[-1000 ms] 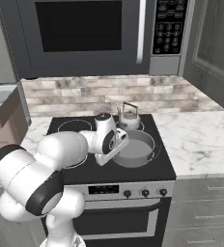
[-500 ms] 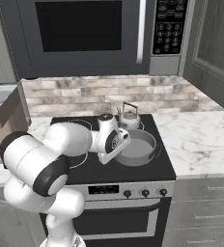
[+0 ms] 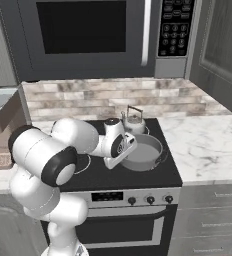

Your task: Pick the kettle from the cabinet and place it on a stove burner. Then pick the pot from the counter and place it on another stove burner. Finally, turn both burners on.

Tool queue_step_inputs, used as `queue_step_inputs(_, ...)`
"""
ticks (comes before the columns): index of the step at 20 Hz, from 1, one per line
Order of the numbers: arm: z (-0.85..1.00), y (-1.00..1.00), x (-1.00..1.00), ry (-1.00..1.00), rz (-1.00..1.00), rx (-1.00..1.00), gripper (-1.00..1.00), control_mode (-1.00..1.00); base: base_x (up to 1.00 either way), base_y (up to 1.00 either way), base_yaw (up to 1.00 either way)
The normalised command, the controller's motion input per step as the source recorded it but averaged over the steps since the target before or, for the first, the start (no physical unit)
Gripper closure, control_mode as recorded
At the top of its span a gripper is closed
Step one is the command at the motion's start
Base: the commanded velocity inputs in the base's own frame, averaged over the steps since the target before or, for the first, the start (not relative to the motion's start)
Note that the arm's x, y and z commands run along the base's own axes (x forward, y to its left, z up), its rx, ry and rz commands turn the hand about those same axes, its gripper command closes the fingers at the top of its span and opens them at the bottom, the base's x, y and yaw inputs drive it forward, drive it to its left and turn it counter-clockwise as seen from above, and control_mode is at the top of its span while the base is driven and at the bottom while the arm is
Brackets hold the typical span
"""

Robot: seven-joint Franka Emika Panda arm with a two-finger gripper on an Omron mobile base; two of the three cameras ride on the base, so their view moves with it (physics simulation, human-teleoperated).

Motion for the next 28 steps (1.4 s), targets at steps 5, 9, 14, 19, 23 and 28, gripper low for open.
queue_step_inputs(5, -0.13, -0.08, 0.1, 0.0, 0.0, 0.0, 1.0, -1.0, 0.0, 0.0, 0.0)
queue_step_inputs(9, -0.09, 0.0, 0.05, 0.0, 0.0, 0.0, 1.0, -1.0, 0.0, 0.0, 0.0)
queue_step_inputs(14, -0.09, 0.0, 0.04, 0.0, 0.0, 0.0, 1.0, -1.0, 0.0, 0.0, 0.0)
queue_step_inputs(19, -0.11, 0.0, 0.07, 0.0, 0.0, 0.0, 1.0, -1.0, 0.0, 0.0, 0.0)
queue_step_inputs(23, -0.11, 0.0, 0.13, 0.0, 0.0, 0.0, -1.0, -1.0, 0.0, 0.0, 0.0)
queue_step_inputs(28, -0.02, 0.0, 0.05, 0.0, 0.0, 0.01, -1.0, -1.0, 0.0, 0.0, 0.0)
